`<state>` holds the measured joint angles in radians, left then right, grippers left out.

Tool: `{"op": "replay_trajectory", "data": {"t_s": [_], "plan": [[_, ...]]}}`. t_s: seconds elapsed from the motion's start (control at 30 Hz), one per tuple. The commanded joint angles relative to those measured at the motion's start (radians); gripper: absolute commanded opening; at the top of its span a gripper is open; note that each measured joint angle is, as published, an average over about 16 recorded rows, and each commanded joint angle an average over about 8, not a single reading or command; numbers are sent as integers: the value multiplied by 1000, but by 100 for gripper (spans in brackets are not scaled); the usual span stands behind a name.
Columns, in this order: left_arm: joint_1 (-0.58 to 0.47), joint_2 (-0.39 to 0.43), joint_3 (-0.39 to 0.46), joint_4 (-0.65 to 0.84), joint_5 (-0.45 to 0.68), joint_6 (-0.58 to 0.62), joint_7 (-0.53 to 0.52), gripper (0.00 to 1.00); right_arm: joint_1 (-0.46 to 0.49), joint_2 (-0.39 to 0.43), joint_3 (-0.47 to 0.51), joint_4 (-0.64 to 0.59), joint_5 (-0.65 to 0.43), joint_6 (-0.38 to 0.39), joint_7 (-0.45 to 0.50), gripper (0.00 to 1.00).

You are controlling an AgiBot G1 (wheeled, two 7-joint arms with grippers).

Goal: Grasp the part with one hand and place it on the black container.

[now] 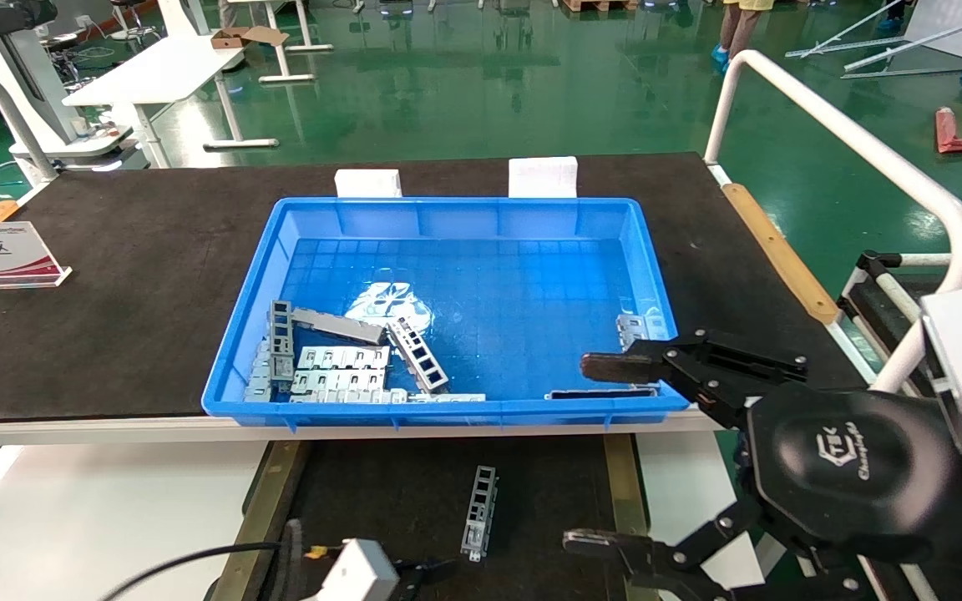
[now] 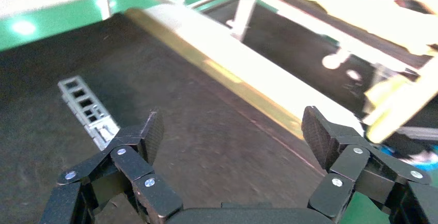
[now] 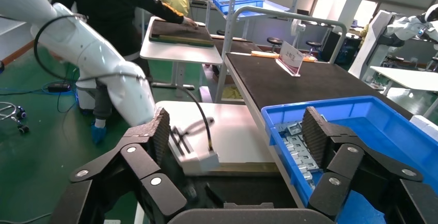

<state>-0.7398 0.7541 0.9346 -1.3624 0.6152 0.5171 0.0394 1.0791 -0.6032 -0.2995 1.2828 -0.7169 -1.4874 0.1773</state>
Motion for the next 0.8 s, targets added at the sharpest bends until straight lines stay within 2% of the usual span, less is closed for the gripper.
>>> {"op": "replay_trajectory", "data": {"t_s": [0.03, 0.2, 0.53, 0.8], "plan": [[2, -41, -31, 0, -19, 90, 29, 100, 0, 0, 0, 0, 0, 0, 0, 100], [2, -125, -75, 1, -48, 221, 85, 100, 0, 0, 0, 0, 0, 0, 0, 100], [6, -250, -146, 2, -116, 407, 176, 100, 0, 0, -1, 0, 1, 0, 0, 100], [14, -290, -175, 5, -153, 454, 209, 100, 0, 0, -1, 0, 1, 1, -1, 100]]}}
